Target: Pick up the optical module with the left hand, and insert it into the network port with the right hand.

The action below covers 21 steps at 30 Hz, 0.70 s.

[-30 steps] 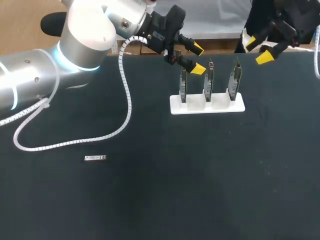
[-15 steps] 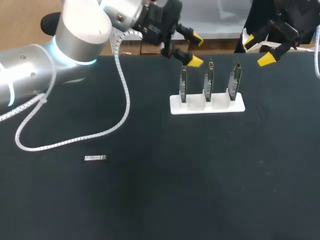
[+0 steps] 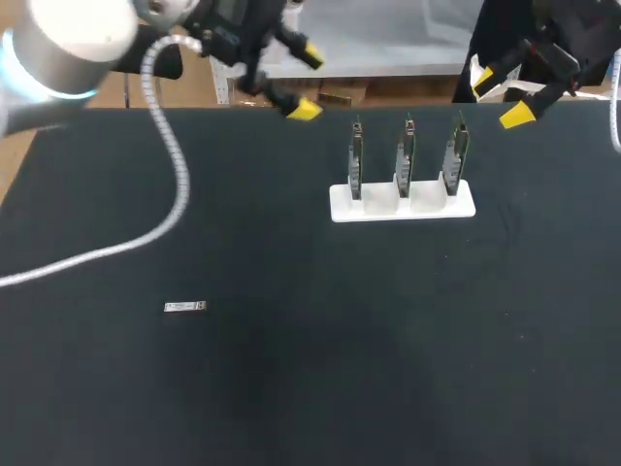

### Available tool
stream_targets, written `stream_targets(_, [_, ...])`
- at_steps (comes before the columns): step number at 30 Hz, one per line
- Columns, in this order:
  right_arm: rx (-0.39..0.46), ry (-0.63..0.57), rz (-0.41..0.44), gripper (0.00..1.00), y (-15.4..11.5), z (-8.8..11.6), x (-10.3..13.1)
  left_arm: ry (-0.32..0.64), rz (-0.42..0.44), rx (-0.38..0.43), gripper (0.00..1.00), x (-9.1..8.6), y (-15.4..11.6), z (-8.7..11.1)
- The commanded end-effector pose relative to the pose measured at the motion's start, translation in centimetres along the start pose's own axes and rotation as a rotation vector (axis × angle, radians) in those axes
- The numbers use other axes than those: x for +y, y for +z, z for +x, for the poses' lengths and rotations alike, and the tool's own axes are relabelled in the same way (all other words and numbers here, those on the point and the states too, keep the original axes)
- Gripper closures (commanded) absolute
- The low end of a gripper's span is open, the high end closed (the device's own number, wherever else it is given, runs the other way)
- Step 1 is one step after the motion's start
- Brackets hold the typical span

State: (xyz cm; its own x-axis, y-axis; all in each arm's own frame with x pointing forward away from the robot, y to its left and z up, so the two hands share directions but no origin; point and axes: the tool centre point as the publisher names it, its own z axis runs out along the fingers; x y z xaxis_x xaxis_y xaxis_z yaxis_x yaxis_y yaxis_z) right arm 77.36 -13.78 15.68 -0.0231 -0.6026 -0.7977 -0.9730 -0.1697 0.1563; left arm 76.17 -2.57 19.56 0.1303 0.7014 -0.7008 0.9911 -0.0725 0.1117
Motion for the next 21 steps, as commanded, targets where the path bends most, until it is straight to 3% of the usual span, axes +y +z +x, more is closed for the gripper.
stream_targets(1, [0.000, -0.001, 0.005, 0.00, 0.1, 0.0, 0.2, -0.088, -0.117, 0.183, 0.00, -8.0, -5.6, 2.5])
stream_targets(7, [0.000, -0.001, 0.005, 0.00, 0.1, 0.0, 0.2, -0.213, -0.107, 0.353, 0.00, -13.3, -7.6, 6.9])
stream_targets(10, [0.000, -0.001, 0.005, 0.00, 0.1, 0.0, 0.2, -0.273, -0.114, 0.375, 0.00, -15.7, -8.0, 8.8])
stream_targets(11, [0.000, -0.001, 0.005, 0.00, 0.1, 0.0, 0.2, -0.275, -0.130, 0.345, 0.00, -16.4, -8.2, 9.1])
stream_targets(12, [0.000, -0.001, 0.005, 0.00, 0.1, 0.0, 0.2, -0.300, -0.134, 0.297, 0.00, -16.8, -8.3, 9.4])
stream_targets(13, [0.000, -0.001, 0.005, 0.00, 0.1, 0.0, 0.2, -0.309, -0.194, 0.219, 0.00, -16.8, -8.6, 9.2])
stream_targets(21, [0.000, -0.001, 0.005, 0.00, 0.1, 0.0, 0.2, -0.309, -0.194, 0.219, 0.00, -16.8, -8.6, 9.2])
